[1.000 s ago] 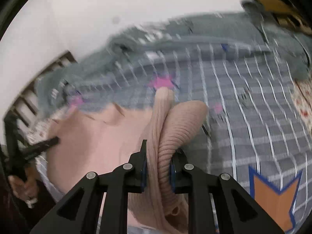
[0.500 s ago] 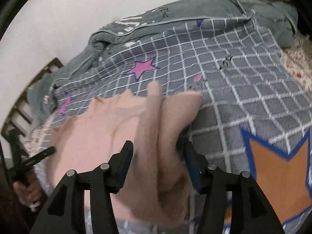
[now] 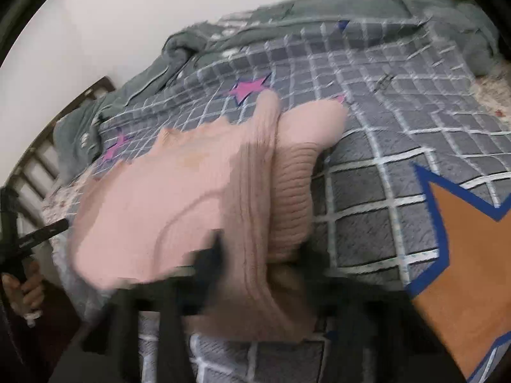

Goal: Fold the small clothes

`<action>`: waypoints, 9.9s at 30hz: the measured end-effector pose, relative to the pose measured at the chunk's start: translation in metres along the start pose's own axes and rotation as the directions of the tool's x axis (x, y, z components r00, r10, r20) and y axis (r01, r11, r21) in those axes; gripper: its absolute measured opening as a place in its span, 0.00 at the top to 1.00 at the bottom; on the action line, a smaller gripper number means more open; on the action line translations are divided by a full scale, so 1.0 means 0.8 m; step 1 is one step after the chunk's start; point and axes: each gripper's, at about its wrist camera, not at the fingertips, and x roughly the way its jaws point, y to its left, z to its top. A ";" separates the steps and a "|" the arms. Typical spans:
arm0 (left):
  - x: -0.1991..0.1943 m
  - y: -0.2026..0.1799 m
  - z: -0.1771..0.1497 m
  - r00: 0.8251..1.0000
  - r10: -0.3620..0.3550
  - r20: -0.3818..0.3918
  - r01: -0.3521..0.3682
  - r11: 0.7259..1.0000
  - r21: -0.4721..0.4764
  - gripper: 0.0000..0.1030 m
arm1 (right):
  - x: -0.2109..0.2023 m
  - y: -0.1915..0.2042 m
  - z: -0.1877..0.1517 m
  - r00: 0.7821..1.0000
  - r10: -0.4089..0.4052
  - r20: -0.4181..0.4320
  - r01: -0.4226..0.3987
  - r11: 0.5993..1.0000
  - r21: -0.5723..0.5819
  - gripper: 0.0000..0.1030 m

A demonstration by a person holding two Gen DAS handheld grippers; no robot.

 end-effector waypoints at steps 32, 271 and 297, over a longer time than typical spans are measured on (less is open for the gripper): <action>0.007 0.003 0.033 0.998 0.041 0.055 -0.042 0.999 0.019 0.41 | 0.043 -0.033 0.084 1.000 0.011 -0.006 -0.010 0.994 0.106 0.66; 0.038 -0.237 0.007 0.970 -0.209 -0.122 0.232 0.949 0.214 0.32 | -0.082 0.049 -0.011 0.966 -0.159 0.204 0.185 0.976 -0.117 0.79; 0.086 -0.233 0.052 0.952 -0.255 -0.166 0.280 0.949 0.148 0.33 | -0.057 0.013 0.048 0.978 -0.083 0.193 0.085 0.996 -0.007 0.58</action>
